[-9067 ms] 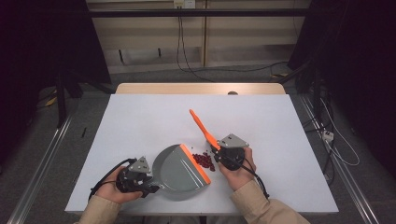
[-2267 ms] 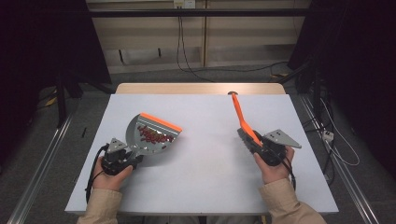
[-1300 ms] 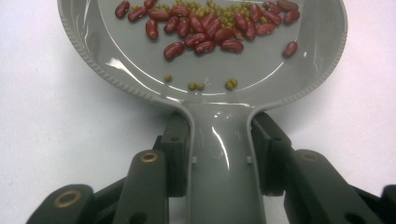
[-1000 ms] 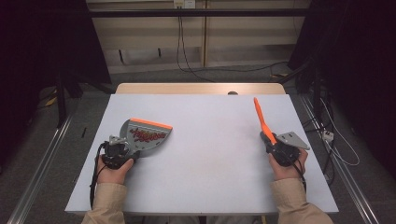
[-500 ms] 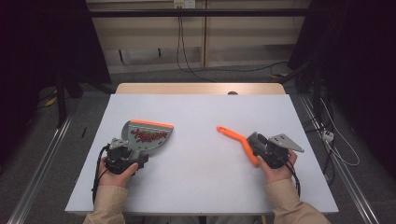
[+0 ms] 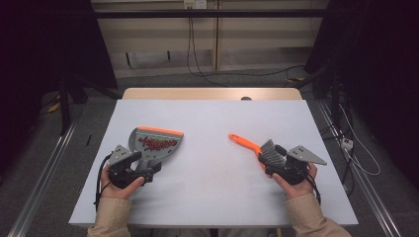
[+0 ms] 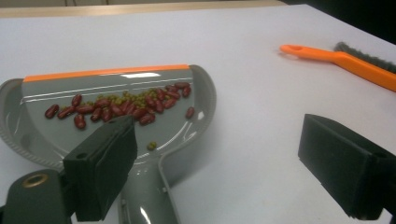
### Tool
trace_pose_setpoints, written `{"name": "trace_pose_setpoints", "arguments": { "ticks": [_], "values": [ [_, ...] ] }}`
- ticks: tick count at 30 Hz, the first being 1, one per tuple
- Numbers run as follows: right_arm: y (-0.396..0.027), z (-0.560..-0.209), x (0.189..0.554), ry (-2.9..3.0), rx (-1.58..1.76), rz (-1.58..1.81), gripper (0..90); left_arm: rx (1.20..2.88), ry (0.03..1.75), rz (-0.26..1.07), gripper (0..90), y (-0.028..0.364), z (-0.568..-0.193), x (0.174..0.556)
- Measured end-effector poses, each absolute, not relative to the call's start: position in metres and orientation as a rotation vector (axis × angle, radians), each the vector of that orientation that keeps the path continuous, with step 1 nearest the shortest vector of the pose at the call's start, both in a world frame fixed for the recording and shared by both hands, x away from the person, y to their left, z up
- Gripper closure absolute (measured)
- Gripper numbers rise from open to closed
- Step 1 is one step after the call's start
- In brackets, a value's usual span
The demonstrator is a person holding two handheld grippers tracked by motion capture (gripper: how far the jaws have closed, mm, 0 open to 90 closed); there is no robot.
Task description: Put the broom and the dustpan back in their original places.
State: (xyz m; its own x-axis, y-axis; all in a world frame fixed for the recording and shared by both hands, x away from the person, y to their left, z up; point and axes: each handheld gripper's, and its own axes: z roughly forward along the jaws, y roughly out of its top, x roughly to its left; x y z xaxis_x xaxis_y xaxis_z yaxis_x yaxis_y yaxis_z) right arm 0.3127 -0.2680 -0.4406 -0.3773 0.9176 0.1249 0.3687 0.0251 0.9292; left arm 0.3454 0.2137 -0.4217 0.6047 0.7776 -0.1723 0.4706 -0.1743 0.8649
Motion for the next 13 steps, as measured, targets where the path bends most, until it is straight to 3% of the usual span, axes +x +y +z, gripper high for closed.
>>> {"name": "trace_pose_setpoints", "arguments": {
  "ticks": [13],
  "values": [
    [-0.282, -0.443, 0.292, 1.842, 1.274, 1.367, 21.7, 1.806, 0.969, 0.379, 9.6, 0.215, -0.422, 0.344]
  ]
}}
